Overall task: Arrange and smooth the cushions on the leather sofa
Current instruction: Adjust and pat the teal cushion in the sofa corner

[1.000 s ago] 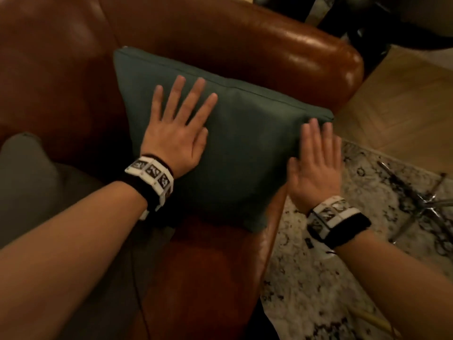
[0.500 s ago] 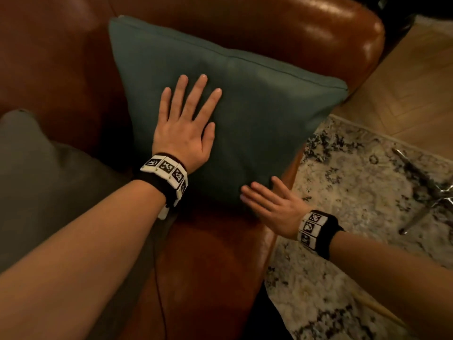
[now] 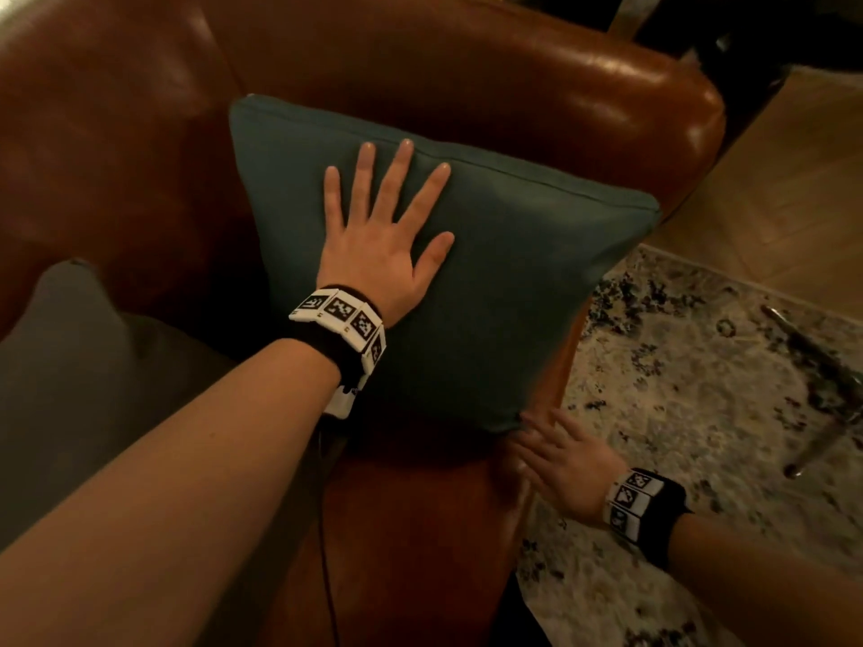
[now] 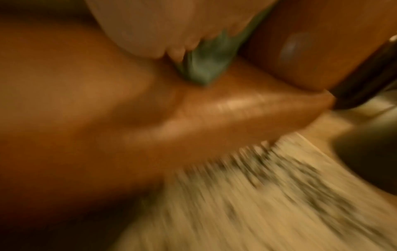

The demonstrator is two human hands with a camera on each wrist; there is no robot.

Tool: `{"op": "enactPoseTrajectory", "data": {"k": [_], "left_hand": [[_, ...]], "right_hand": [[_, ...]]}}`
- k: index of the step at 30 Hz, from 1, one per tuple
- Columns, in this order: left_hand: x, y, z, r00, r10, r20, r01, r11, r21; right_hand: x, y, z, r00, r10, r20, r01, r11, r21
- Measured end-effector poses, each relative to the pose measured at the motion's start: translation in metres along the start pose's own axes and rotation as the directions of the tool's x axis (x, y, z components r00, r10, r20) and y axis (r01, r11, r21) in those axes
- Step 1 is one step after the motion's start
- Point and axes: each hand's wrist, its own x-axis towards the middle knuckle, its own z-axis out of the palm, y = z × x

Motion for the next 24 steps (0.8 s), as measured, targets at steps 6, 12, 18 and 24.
{"op": "enactPoseTrajectory", "data": {"k": [6, 12, 18, 24], "left_hand": [[0.000, 0.001, -0.006, 0.991, 0.069, -0.110, -0.074, 0.996, -0.043], [0.019, -0.054, -0.010, 0.992, 0.125, 0.011, -0.125, 0.988, 0.087], [0.004, -0.094, -0.010, 0.921, -0.371, -0.116, 0.364, 0.928, -0.078], [-0.006, -0.041, 0.011, 0.948, -0.254, -0.193, 0.205, 0.948, -0.244]], "right_hand": [[0.063, 0.011, -0.190, 0.503, 0.284, -0.816, -0.036, 0.951, 0.308], [0.081, 0.075, -0.186, 0.718, 0.559, -0.414, -0.482, 0.829, 0.283], [0.070, 0.065, -0.218, 0.717, 0.540, -0.441, -0.465, 0.842, 0.274], [0.153, 0.035, -0.248, 0.906, 0.211, -0.367, -0.207, 0.977, 0.050]]}}
